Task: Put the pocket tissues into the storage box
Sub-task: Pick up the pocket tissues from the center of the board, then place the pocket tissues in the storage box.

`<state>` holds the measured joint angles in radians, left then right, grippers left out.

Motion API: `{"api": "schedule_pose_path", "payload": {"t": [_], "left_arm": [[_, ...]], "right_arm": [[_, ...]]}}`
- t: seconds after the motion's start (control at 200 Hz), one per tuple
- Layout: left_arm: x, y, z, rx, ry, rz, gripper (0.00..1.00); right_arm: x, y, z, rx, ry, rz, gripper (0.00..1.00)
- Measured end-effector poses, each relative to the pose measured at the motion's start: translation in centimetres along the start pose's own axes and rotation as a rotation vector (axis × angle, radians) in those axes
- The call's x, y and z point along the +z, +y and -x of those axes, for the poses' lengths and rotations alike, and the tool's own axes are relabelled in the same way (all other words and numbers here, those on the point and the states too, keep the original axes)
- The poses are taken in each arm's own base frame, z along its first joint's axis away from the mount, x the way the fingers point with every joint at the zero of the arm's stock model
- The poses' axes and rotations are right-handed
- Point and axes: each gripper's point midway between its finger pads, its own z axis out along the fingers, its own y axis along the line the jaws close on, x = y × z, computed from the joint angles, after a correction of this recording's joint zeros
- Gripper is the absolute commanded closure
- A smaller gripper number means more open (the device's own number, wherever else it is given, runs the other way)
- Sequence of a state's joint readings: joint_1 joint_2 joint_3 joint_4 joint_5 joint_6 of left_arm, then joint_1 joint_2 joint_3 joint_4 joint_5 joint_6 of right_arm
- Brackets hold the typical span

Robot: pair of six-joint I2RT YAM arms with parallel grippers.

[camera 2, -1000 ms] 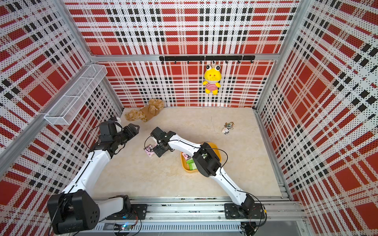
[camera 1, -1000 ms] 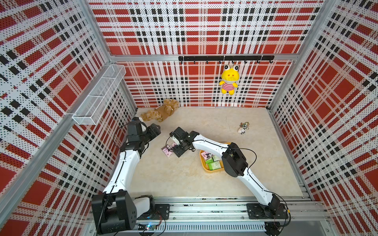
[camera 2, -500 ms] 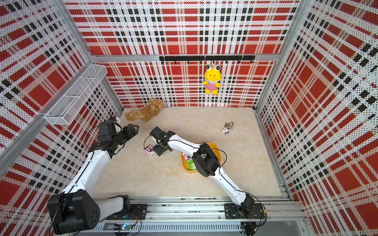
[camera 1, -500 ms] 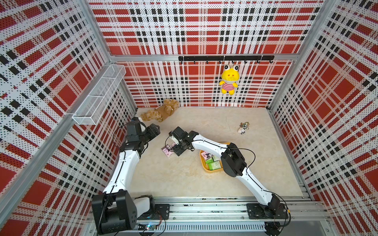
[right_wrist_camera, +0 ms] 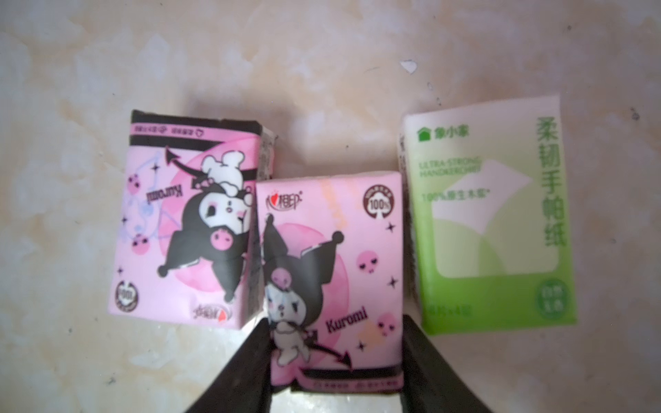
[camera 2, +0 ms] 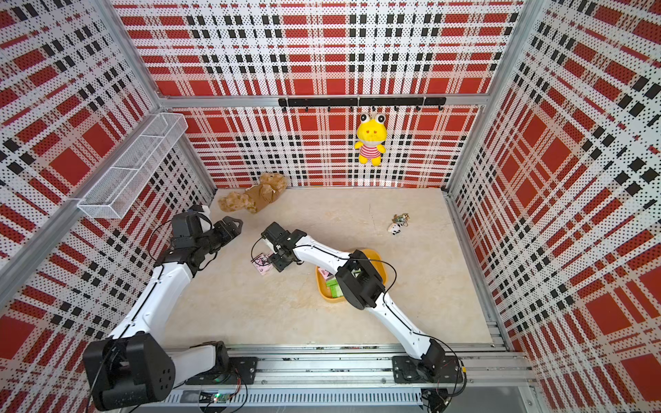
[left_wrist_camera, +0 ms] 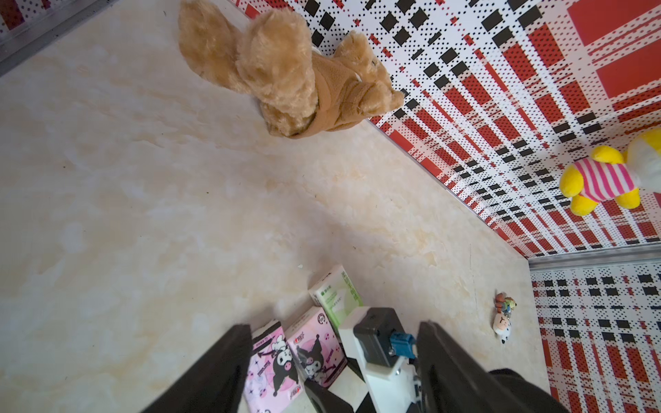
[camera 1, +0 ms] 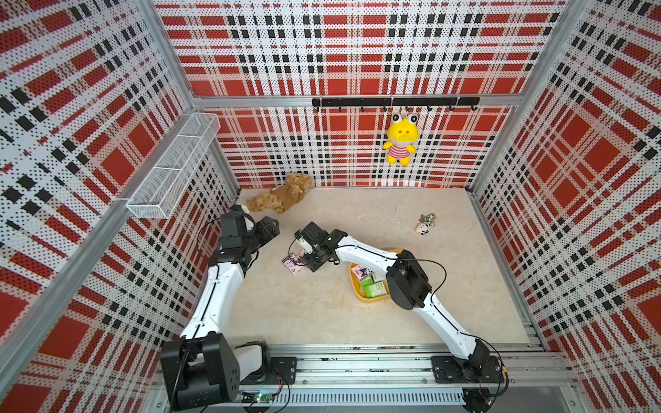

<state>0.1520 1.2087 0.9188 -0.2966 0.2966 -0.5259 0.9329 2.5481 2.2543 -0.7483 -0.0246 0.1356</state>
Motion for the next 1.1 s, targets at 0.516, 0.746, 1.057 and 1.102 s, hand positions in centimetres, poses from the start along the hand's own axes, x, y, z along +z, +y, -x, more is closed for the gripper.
{"api": "schedule_pose_path", "payload": {"t": [0.516,0.746,1.057,1.102], "left_arm": [[-0.3,-0.5,0.5,0.003,0.000,-0.016,0.20],[-0.3,-0.5,0.3,0.002,0.007,-0.013,0.20],[-0.3,-0.4,0.1,0.001,0.015,-0.008,0.20],[-0.3,-0.4,0.1,0.002,0.015,-0.008,0.20]], "right_arm": [[-5.6,0.2,2.1,0.029,-0.094,0.045,0.48],[-9.6,-1.3,1.0,0.085,-0.126,0.051,0.49],[-15.4,-4.9,-3.4,0.155,-0.125,-0.038,0.47],[-16.6,-5.6,-4.4,0.170,-0.130,-0.056,0.48]]}}
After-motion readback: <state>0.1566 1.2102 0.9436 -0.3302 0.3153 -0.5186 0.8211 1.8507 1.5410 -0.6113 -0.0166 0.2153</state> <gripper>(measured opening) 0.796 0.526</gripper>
